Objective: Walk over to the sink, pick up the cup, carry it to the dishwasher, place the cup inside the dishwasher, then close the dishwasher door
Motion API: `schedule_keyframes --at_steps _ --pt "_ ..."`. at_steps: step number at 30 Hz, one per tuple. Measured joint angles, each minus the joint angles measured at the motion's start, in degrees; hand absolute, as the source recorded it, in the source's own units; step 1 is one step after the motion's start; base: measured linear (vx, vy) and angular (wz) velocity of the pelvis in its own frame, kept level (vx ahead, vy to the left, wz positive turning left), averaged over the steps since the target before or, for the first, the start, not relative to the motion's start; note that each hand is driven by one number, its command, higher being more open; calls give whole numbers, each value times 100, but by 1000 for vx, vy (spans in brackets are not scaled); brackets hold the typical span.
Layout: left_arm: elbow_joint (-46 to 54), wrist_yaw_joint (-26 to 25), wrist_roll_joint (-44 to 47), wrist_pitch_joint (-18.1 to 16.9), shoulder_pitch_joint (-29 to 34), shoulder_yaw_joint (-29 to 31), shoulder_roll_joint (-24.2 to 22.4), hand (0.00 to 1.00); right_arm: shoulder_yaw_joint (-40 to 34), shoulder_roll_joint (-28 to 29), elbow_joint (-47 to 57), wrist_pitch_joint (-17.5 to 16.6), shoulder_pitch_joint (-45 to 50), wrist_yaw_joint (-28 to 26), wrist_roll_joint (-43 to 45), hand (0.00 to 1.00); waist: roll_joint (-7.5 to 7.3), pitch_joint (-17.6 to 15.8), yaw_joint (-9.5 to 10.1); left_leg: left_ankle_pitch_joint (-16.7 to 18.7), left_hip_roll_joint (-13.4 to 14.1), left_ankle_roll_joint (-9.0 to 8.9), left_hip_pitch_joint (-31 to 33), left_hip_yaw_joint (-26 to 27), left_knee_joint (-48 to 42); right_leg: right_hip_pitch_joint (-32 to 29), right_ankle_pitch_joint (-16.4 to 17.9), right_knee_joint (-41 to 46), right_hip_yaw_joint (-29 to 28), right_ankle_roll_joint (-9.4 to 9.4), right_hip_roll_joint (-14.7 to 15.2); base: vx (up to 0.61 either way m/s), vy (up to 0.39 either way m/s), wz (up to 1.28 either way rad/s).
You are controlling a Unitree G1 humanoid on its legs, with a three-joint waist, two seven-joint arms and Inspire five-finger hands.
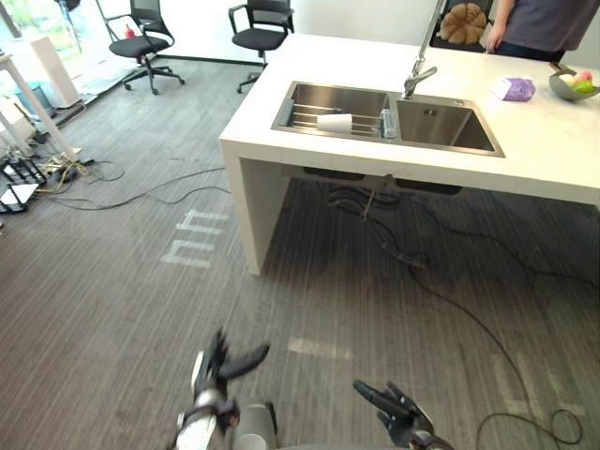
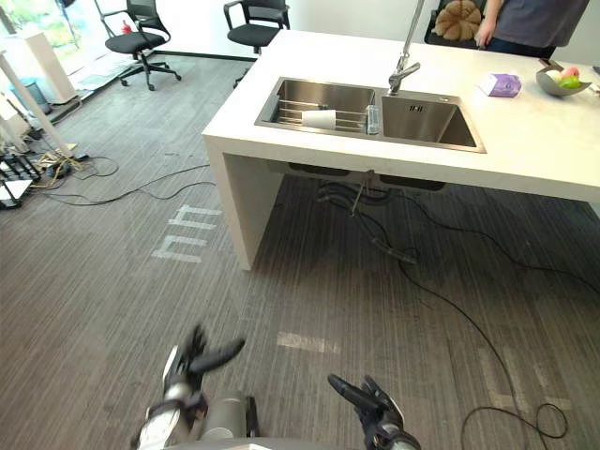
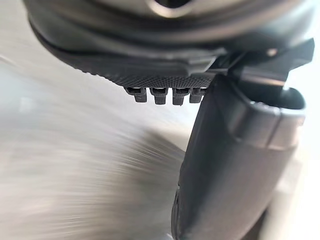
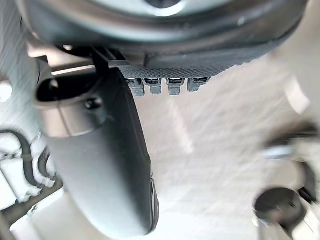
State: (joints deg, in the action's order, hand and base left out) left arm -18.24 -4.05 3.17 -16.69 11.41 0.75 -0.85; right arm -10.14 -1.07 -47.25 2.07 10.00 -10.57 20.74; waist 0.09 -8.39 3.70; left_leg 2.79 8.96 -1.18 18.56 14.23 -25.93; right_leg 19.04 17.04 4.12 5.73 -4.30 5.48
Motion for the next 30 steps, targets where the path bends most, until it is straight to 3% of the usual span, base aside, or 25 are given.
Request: schedule_keyframes --at_steps 1,2,3,4,5,6,8,9,10,11,12,13,14,15,16,18,19,20,21,22,23,25,27,29,30 --pt "314 -351 -316 -276 -155 -230 70 100 136 61 -149 27 -64 -7 -19 100 -117 61 -43 253 -114 100 27 134 -251 55 41 -6 -536 104 -56 662 290 -49" --pt "396 -639 -650 -438 -290 -373 63 100 189 55 -141 27 -71 -38 -50 100 -113 63 -58 409 -114 86 85 127 -417 21 11 57 -699 114 -203 651 189 -19" --pt "610 -1133 -1280 -743 -431 -589 83 100 330 48 -144 68 -111 -55 -139 100 -97 49 -60 659 -46 63 164 158 -813 -26 -125 107 -861 385 -425 500 78 -53" --pt "927 -1576 -1972 -1000 -401 -648 115 100 437 -11 -200 185 -310 -53 -275 100 29 -32 29 873 185 16 541 116 -1825 50 -329 95 -944 599 -424 473 113 -69" --pt "1079 -1812 -2320 -1149 -362 -728 161 100 432 -20 -229 217 -374 -52 -290 100 -8 -21 -13 990 147 68 764 -63 -2088 98 -317 98 -1034 580 -335 428 182 -64" --pt "1377 -2224 -3082 -1330 -327 -888 206 100 430 -160 -326 279 -425 -27 -282 100 117 56 -116 726 -3 263 797 -238 -1217 143 -276 177 -1062 457 -312 320 191 -15" --pt "1821 -2286 -3607 -1420 -400 -1080 443 100 373 -210 -654 436 -490 200 -3 100 -33 100 -262 913 -360 508 436 -24 -1097 -32 -239 965 -956 213 8 504 208 10" --pt "2104 -2287 -3898 -1484 -518 -1127 612 100 252 -242 -831 487 -456 296 339 100 -58 94 -322 971 -555 602 10 42 -825 -253 -519 1780 -908 -193 161 554 197 9" --pt "2238 -2296 -4009 -1559 -600 -1119 702 100 142 -238 -874 451 -451 319 518 100 -77 87 -329 993 -637 632 -244 78 -643 -380 -740 2240 -890 -383 226 525 198 -1" --pt "2584 -2265 -4079 -1668 -818 -1125 909 100 -63 -177 -961 284 -460 345 539 100 -130 60 -341 1001 -786 640 -802 123 -196 -730 -1465 3285 -750 -822 371 484 172 -17" --pt "3048 -2187 -4042 -1782 -1017 -1141 1069 100 -291 -80 -967 80 -458 288 539 100 -231 49 -366 1035 -929 620 -1344 181 230 -1280 -1872 4644 -546 -884 647 532 165 -17" --pt "3202 -2169 -4000 -1881 -1108 -1161 1088 100 -316 -58 -952 -37 -451 243 543 100 -242 50 -382 1090 -989 629 -1572 185 391 -1600 -1828 5258 -392 -734 779 475 114 -19" --pt "3449 -2138 -3891 -2050 -1271 -1355 1069 100 -310 -89 -844 -218 -433 166 545 100 -258 62 -434 1146 -1016 611 -2047 186 736 -2153 -1577 6160 -16 -204 953 445 76 -8" --pt "3550 -2073 -3856 -2148 -1390 -1686 1083 100 -300 -95 -759 -336 -407 133 545 100 -238 120 -496 1126 -978 557 -2456 179 1093 -2622 -1289 6381 294 127 964 294 40 -2" --pt "3551 -2026 -3859 -2179 -1484 -1852 1108 100 -299 -88 -730 -403 -399 126 546 100 -209 150 -526 1066 -954 452 -2632 164 1235 -2839 -1143 6321 439 166 964 397 3 13" --pt "3467 -1618 -3932 -2133 -1754 -2406 1238 100 -335 -21 -579 -593 -431 76 562 100 -193 157 -722 1044 -804 303 -3075 53 1620 -3508 -718 5242 1051 202 942 467 -68 25" --pt "3395 -1526 -3935 -2078 -1817 -2485 1274 100 -359 11 -555 -603 -447 78 560 100 -187 155 -766 1057 -753 231 -3158 23 1680 -3613 -708 4842 1173 218 901 470 -148 21" --pt "3282 -1296 -3922 -1835 -1947 -2599 1338 100 -417 74 -522 -602 -472 110 549 100 -171 147 -801 1152 -605 43 -3312 11 1716 -3734 -731 3887 1264 252 701 501 -220 12" --pt "3119 -1138 -3909 -1602 -2037 -2603 1323 100 -412 145 -485 -587 -447 172 536 100 -167 144 -796 1293 -479 -193 -3481 16 1684 -3703 -942 2844 1167 404 446 507 -249 9" --pt "3087 -1063 -3886 -1468 -2039 -2589 1323 100 -403 187 -468 -556 -407 218 515 100 -214 173 -798 1360 -466 -299 -3537 13 1640 -3632 -1276 2294 989 498 310 538 -300 4" --pt "2939 -963 -3860 -1270 -2010 -2548 1199 100 -380 144 -335 -475 -296 301 482 100 -130 235 -769 1569 -364 -478 -3617 13 1445 -3589 -1793 1964 759 671 143 449 -231 -2" --pt "2667 -729 -3839 -956 -2012 -2564 998 100 -290 -118 -359 -311 -285 430 441 100 205 266 -748 1526 -77 -481 -3445 -5 1107 -3335 -1710 1678 580 661 -123 524 -230 1" --pt "2639 -588 -3838 -800 -2030 -2615 1060 100 -297 -150 -412 -142 -237 474 423 100 211 260 -758 1540 -70 -445 -3435 50 1421 -3067 -1704 1399 632 670 -148 301 -177 13" --pt "2719 -452 -3753 -694 -2043 -2592 1121 100 -288 -230 -402 30 -75 479 382 100 304 309 -739 1052 22 -366 -3352 55 1937 -2744 -1704 1084 698 671 -347 200 -155 -2" --pt "2737 -433 -3619 -599 -2050 -2581 1166 100 -277 -277 -434 85 -53 477 377 100 368 387 -667 1045 138 -467 -3330 129 1860 -2695 -1699 1031 633 670 -490 73 -52 -28"
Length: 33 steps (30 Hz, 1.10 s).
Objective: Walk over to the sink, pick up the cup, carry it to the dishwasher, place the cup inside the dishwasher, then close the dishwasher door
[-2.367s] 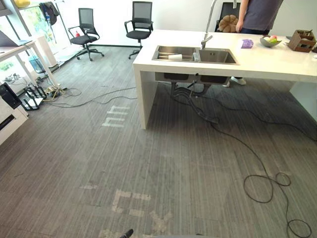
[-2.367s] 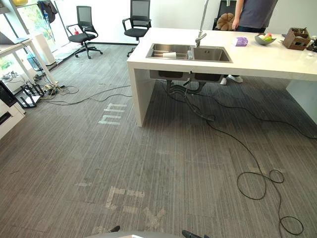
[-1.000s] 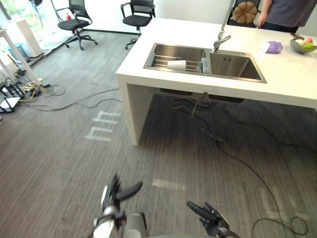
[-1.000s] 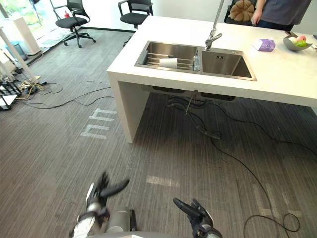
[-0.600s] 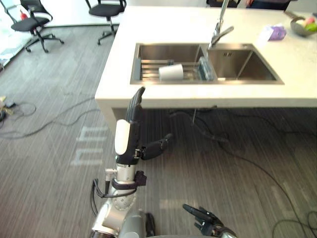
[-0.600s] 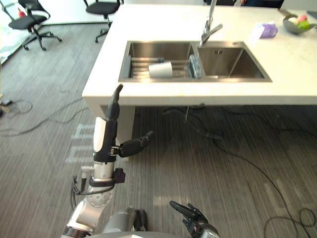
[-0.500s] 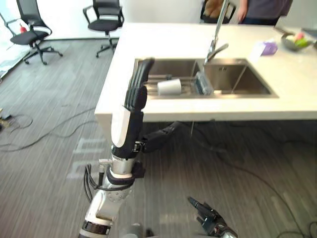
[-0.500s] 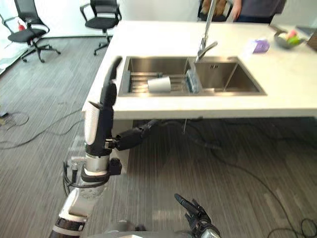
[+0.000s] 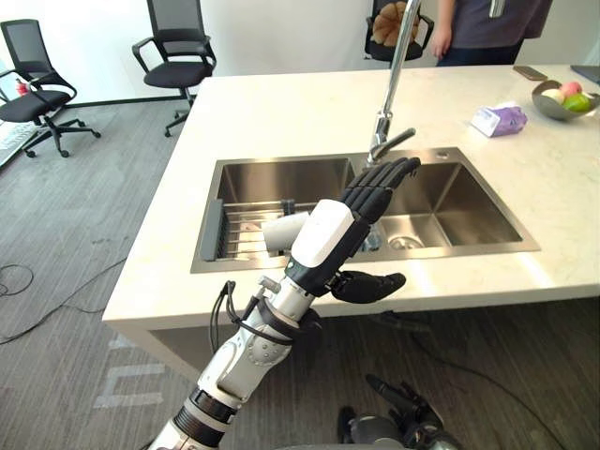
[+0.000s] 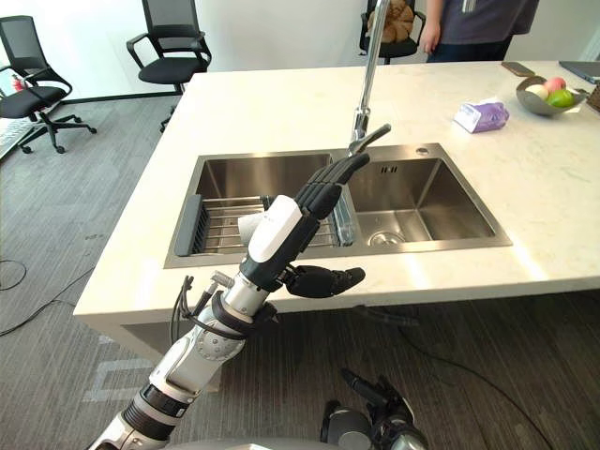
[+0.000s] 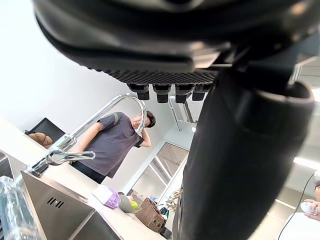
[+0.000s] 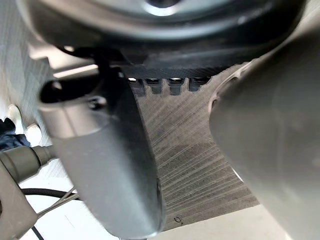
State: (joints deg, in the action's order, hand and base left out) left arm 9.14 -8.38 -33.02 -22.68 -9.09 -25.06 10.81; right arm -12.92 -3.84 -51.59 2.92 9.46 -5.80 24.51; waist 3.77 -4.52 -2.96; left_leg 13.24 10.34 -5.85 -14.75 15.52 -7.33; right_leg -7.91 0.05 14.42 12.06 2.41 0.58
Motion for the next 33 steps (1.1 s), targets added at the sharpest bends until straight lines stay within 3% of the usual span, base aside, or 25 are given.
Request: schedule_keyframes --at_steps 4,5,6,7,8,9,10,11,12,16,20,24,33 --pt "23 73 35 554 -50 3 103 100 73 -111 51 176 17 -55 -145 100 54 79 28 190 117 81 75 127 -90 -11 83 -157 -34 -5 -127 6 -11 -11" --pt "2 131 31 795 -53 5 139 100 160 -190 96 270 27 -67 -178 100 98 44 38 253 177 160 158 105 -285 -35 177 114 -40 -105 -120 3 15 30" --pt "-36 171 18 1025 -55 15 199 100 212 -174 132 336 59 -68 -222 100 -45 35 -21 334 155 284 418 89 -947 10 413 216 -2 30 3 16 -17 41" --pt "-72 190 16 1130 -55 13 204 100 210 -192 124 353 74 -68 -240 100 -36 32 -68 336 193 297 583 92 -1317 109 395 100 50 57 13 45 -9 54" --pt "-118 243 17 1283 -56 53 259 100 211 -246 73 372 57 -69 -351 100 -37 10 -75 269 272 442 872 108 -1918 345 270 -227 84 126 45 24 -43 24" --pt "-143 286 21 1368 -89 145 359 100 210 -274 -43 379 14 -68 -414 100 -60 8 -44 330 192 473 865 108 -1649 454 152 -390 42 77 95 27 -11 13" --pt "-201 303 22 1384 -172 181 375 100 187 -296 -101 369 0 -68 -404 100 -17 19 -44 252 125 410 807 92 -1170 456 124 -402 44 97 106 22 25 -7" --pt "-344 362 35 1418 -397 233 448 100 187 -372 -166 348 -42 -65 -368 100 72 8 -38 -137 31 58 632 50 -426 461 128 -408 31 45 80 50 66 -11" --pt "-475 403 37 1447 -561 238 569 100 176 -384 -208 366 -63 -51 -366 100 80 21 -105 -398 -85 8 377 107 83 537 71 -554 -8 -47 100 51 78 -8" --pt "-854 680 39 1708 -1263 206 888 100 185 -403 -243 370 -63 -114 -424 100 106 37 -329 -576 -221 66 438 117 441 643 -342 -1231 0 -109 130 14 61 0" --pt "-1405 940 139 2214 -1684 204 1043 100 227 -423 -284 475 13 -161 -457 100 89 18 -519 -596 -314 93 381 220 600 875 -742 -1885 -82 -139 106 45 69 -13" --pt "-1898 1310 222 2724 -1944 35 1262 100 487 -509 -309 610 -4 -178 -636 100 72 0 -658 -596 -335 92 307 257 686 885 -779 -1932 -134 -169 92 19 32 -10" --pt "-2594 1423 250 3161 -2112 25 1361 100 689 -562 -266 688 -23 -108 -589 100 24 -31 -717 -597 -382 100 287 294 677 885 -842 -1974 -217 -206 141 -61 6 -2"
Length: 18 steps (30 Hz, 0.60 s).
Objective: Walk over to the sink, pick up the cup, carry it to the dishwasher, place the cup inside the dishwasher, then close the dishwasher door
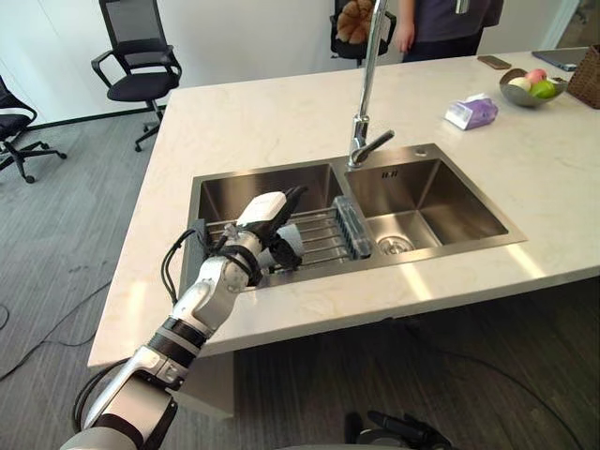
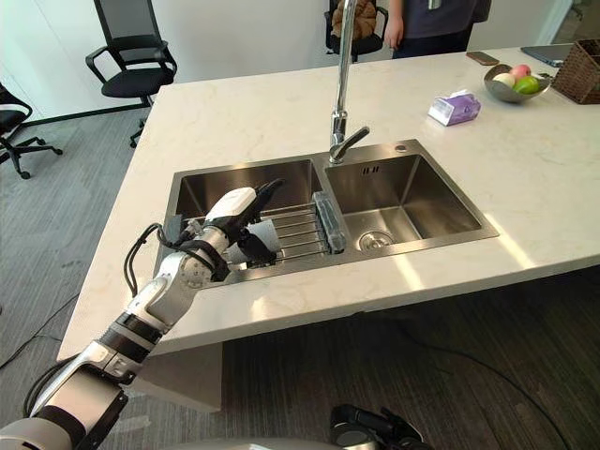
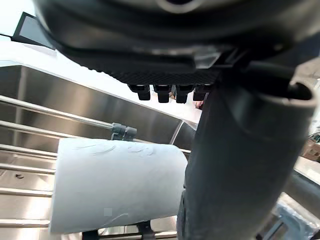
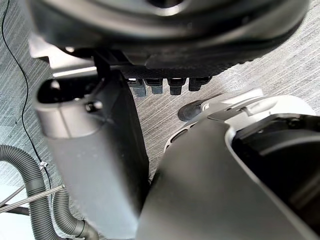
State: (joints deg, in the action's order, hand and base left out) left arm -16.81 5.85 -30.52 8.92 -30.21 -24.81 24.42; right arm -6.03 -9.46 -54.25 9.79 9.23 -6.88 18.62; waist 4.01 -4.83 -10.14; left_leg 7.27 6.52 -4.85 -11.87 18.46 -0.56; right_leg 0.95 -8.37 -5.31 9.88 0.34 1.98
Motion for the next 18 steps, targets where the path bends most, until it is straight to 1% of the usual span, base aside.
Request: schedule_keyframes --at_steps 5,9,14,15,16,18 --pt "-252 57 -126 92 -195 21 10 100 63 13 139 64 -1 0 -3 100 -46 -90 -48 3 7 -2 -12 109 3 -44 3 -1 -63 -6 -26 -50 -11 -11" --pt "-595 82 -235 134 -268 95 -5 100 82 13 161 133 -73 -14 -1 100 -27 -110 -193 7 34 -10 -16 147 22 -75 -34 0 -93 -10 -64 1 -1 -7" --pt "-896 79 -225 250 -328 121 -109 100 86 9 159 220 -119 -13 31 100 -19 -145 -219 28 52 -40 -37 206 44 -97 -46 -1 -137 -27 -96 8 6 -5" --pt "-978 94 -237 254 -350 159 -142 0 86 5 158 251 -128 -13 31 100 -19 -145 -225 29 49 -40 -44 207 45 -90 -46 -2 -137 -28 -94 0 0 0" --pt "-1056 104 -267 252 -372 198 -183 0 86 4 155 268 -135 -13 32 100 -20 -146 -229 29 47 -39 -51 209 45 -84 -46 -2 -139 -28 -92 -38 7 -2" --pt "-1263 100 -460 353 -435 385 -383 0 86 -1 159 346 -156 -13 33 100 -21 -148 -241 33 39 -39 -85 240 43 -59 -46 -4 -172 -29 -89 -53 1 -6"
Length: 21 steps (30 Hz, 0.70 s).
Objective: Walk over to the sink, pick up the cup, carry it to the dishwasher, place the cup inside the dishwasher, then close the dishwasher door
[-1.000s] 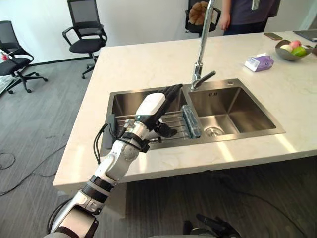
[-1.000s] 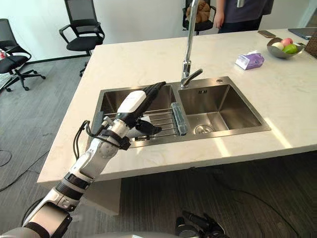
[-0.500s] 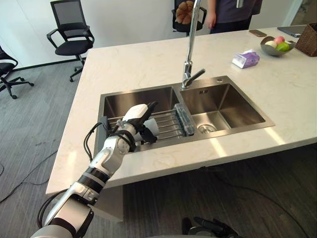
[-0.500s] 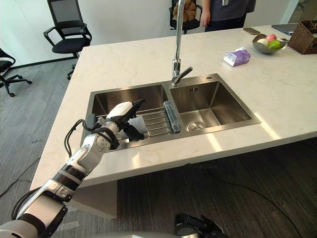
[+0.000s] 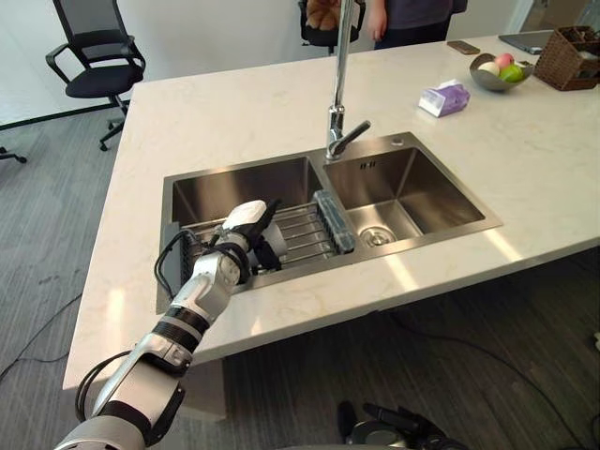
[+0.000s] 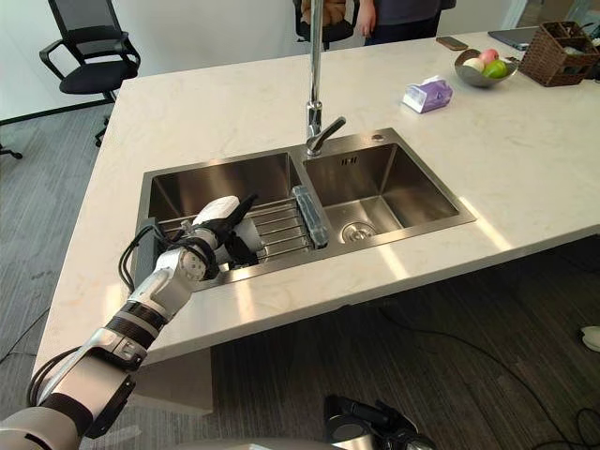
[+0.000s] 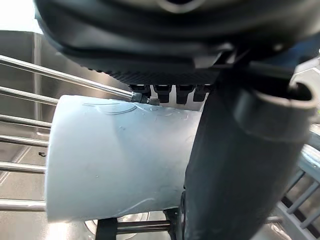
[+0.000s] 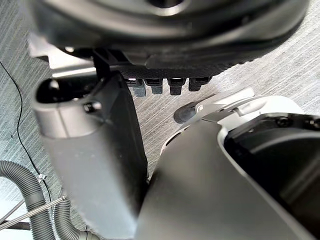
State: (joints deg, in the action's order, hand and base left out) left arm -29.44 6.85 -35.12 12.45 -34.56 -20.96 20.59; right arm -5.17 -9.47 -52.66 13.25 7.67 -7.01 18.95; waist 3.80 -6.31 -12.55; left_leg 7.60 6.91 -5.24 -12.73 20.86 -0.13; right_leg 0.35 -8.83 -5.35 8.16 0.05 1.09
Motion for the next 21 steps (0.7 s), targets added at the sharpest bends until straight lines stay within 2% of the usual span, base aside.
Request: schedule_keyframes --at_steps 3,7,11,15,18,21 --pt "-279 35 -98 232 -160 307 -178 0 0 0 15 123 -49 -2 1 100 2 -6 -66 5 7 -4 -15 25 -23 14 5 -2 -25 -1 -8 -62 -13 -5" --pt "-532 -7 -210 345 -342 606 -294 0 1 -9 68 235 -60 -28 -1 100 14 -12 -96 20 62 -28 -33 82 -46 11 44 -2 -68 -16 -69 -34 -25 -8" --pt "-916 -620 -182 -31 -259 640 -378 0 43 -48 121 273 -58 -64 -1 100 60 -37 -92 42 153 -79 -30 97 -61 4 69 -2 -67 18 -159 -2 -24 -2" --pt "-820 -1172 41 -432 33 717 -376 0 69 -83 124 268 -69 -64 -1 100 107 -63 -73 40 212 -107 -14 56 -46 7 59 -1 -5 46 -206 18 -1 7" --pt "-36 -1335 558 -683 517 801 -270 0 83 -123 83 220 -70 -62 0 100 151 -87 10 37 220 -108 20 -17 -44 6 62 0 73 42 -201 17 18 11" --pt "1074 -1442 1250 -963 1159 1289 -253 0 82 -147 -34 90 -55 -62 5 100 152 -88 168 16 186 -79 73 -177 -51 43 61 1 221 41 -147 -25 27 22"
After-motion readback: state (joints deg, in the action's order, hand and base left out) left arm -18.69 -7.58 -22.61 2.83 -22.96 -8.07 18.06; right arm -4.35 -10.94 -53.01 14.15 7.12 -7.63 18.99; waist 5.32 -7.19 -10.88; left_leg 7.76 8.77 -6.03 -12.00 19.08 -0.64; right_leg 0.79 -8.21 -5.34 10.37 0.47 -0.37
